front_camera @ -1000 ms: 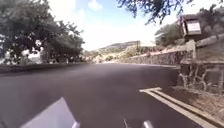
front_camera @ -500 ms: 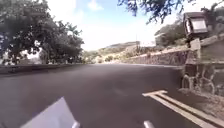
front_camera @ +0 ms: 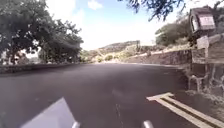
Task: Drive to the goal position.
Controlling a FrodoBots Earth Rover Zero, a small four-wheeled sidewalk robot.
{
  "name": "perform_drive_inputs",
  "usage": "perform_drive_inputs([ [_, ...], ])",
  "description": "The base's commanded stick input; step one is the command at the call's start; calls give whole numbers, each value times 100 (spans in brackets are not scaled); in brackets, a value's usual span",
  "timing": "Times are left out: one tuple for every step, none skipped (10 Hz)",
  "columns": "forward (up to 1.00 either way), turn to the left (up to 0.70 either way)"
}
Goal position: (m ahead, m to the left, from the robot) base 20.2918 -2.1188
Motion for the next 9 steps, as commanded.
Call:
perform_drive_inputs([
  [45,0],
  [45,0],
  [45,0],
  [45,0],
  [45,0],
  [45,0],
  [45,0],
  [45,0],
  [45,0],
])
